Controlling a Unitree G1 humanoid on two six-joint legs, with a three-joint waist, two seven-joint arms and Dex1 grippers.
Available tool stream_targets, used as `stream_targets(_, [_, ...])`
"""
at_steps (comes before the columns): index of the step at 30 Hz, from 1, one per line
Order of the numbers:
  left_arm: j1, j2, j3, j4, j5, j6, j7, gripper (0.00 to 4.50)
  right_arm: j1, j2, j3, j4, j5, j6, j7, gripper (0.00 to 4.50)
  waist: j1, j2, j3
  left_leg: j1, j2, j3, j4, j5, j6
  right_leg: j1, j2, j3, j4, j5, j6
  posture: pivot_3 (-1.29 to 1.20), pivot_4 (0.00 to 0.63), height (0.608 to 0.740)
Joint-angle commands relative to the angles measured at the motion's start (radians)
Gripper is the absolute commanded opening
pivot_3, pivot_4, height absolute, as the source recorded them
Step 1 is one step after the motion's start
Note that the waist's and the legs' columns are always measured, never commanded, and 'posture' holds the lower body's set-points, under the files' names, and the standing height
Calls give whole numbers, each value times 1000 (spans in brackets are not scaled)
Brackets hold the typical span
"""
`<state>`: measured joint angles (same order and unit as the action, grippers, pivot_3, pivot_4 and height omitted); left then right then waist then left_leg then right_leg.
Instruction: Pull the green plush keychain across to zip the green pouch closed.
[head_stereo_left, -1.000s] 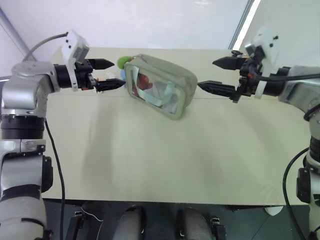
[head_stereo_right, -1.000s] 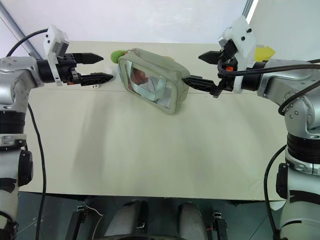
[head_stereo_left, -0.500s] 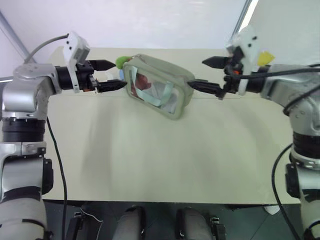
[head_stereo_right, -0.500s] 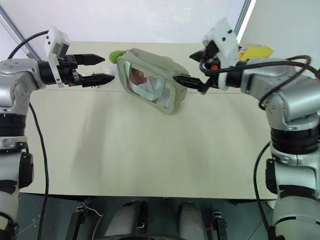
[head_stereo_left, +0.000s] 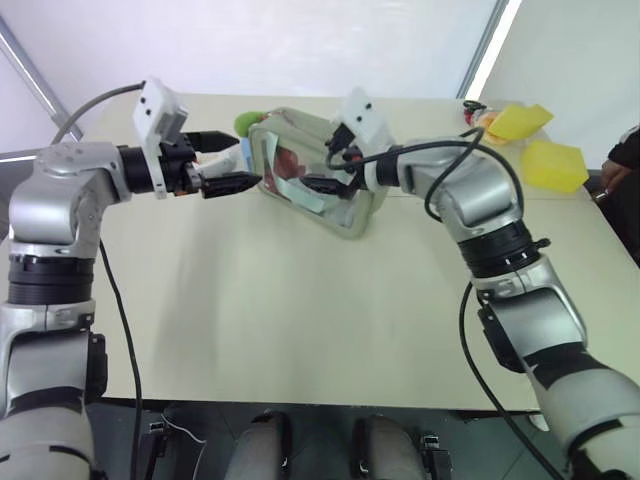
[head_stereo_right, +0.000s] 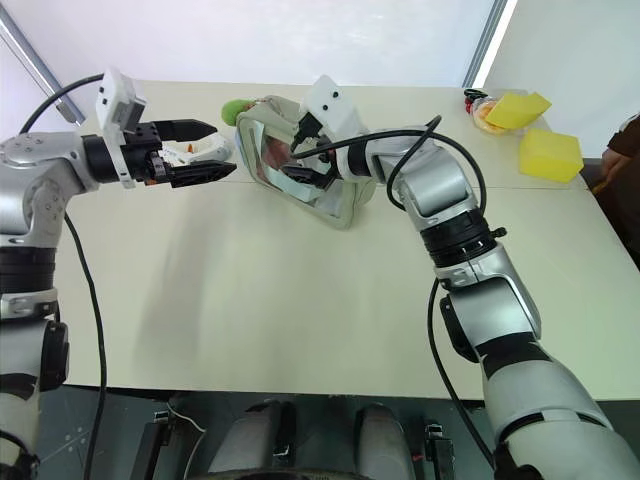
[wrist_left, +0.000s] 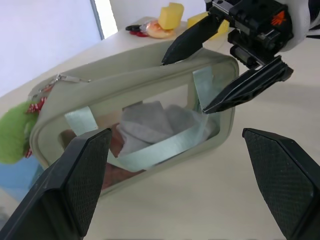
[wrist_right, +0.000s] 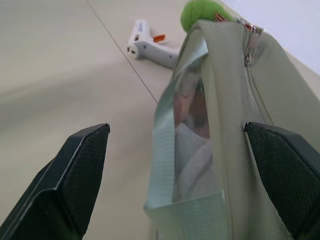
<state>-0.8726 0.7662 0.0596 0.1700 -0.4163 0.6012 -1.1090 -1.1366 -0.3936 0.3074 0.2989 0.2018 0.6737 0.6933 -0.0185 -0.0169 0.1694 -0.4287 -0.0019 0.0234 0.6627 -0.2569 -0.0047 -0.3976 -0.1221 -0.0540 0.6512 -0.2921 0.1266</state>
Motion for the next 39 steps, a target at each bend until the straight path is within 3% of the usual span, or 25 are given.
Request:
stream_targets(1, [9, 11, 28, -83, -19, 10, 24, 4488, -30, 16, 34, 57, -89, -90, 4, 4254, -3, 0, 0, 0, 0, 0, 0, 0, 0, 0, 0, 0, 0, 0, 0, 0, 150, 740])
stream_targets(3, [21, 9, 34, -114, -30, 27, 41, 4500, -37, 14, 40, 83, -124, -131, 15, 3631, -7, 0, 0, 1, 0, 0, -1, 0, 0, 0, 1, 0, 0, 0, 0, 0, 150, 740])
stream_targets(9, [14, 13, 38, -107, -24, 23, 65, 4500, -60, 12, 5, 124, -174, -207, 27, 409, -20, 0, 0, 1, 0, -1, -1, 0, -1, 0, 1, 0, 0, 0, 0, 0, 150, 740])
stream_targets(10, [11, 17, 39, -104, -25, 23, 63, 4500, -59, 8, 1, 118, -178, -246, 39, 32, -21, 0, 0, 1, 0, -1, -1, 0, -1, 0, 1, 0, 0, 0, 0, 0, 150, 740])
stream_targets(13, [1, 53, 52, -79, -16, 10, 52, 4500, -25, -48, 12, 40, -199, -401, 128, 32, -24, 0, 0, 1, 0, -1, -1, 0, -1, -1, 1, 0, 0, 0, 0, 0, 150, 740])
stream_targets(18, [-9, 167, 93, -26, -21, -2, 2, 4500, 70, -167, -14, -100, -171, -474, 282, 32, -24, 0, 0, 1, 0, 0, -2, 0, -1, -1, 1, 0, -1, 0, 0, 0, 150, 740])
stream_targets(21, [-28, 188, 109, -11, -31, 6, 2, 4500, 118, -196, -40, -133, -137, -503, 340, 32, -23, 0, 0, 1, 1, 0, -2, 0, 0, -1, 1, 0, -1, 0, 0, 0, 150, 740])
stream_targets(29, [0, 148, 93, -85, -55, 41, 10, 4500, 198, -122, -20, -182, -154, -581, 347, 32, -28, 0, 0, 1, 1, 0, -1, 0, -1, 0, 1, 0, -1, 0, 0, 0, 150, 740])
stream_targets(32, [-2, 156, 84, -82, -45, 38, -2, 4500, 164, -106, -35, -115, -179, -652, 337, 32, -30, 0, 0, 2, 2, 0, -2, 0, -1, -1, 2, 0, 0, 0, 0, 0, 150, 740])
stream_targets(39, [-18, 148, 79, -64, -39, 32, 0, 4500, 61, -99, -116, 14, -115, -563, 350, 32, -20, 0, 0, 1, 2, 0, -1, 0, -1, 0, 2, 0, -1, 0, 0, 0, 150, 740])
